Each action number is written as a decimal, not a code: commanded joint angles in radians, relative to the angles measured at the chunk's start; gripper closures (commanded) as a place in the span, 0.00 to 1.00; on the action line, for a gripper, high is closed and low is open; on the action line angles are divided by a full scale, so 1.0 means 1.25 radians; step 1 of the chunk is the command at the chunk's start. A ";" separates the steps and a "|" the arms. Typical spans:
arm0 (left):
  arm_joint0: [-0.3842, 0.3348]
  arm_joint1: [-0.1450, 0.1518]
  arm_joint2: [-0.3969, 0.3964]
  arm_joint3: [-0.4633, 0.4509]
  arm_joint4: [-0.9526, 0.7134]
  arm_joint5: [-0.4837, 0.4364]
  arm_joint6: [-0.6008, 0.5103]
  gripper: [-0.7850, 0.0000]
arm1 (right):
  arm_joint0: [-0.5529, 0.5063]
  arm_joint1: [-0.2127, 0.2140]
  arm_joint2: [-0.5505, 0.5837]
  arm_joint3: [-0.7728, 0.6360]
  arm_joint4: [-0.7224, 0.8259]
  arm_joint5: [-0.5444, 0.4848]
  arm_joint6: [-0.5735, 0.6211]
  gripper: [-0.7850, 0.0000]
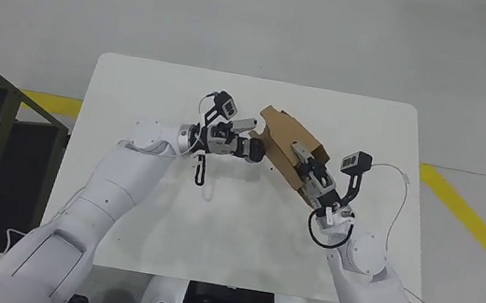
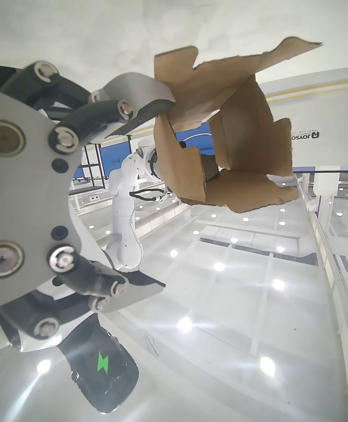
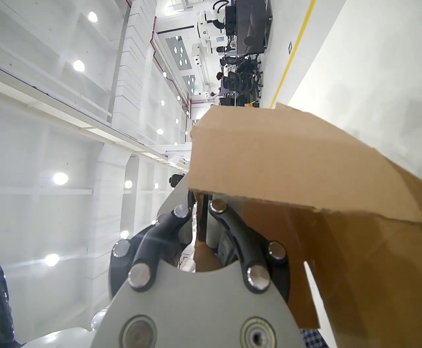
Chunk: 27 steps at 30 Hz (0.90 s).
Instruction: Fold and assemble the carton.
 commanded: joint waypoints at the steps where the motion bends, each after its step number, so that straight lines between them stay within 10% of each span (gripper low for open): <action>1: 0.001 0.000 -0.003 -0.001 -0.002 -0.006 0.005 0.00 | -0.004 0.000 0.000 -0.004 0.000 0.003 0.002 1.00; 27: 0.039 0.005 -0.039 -0.049 -0.008 0.017 0.009 0.00 | -0.012 -0.008 0.009 -0.023 -0.035 -0.014 -0.079 1.00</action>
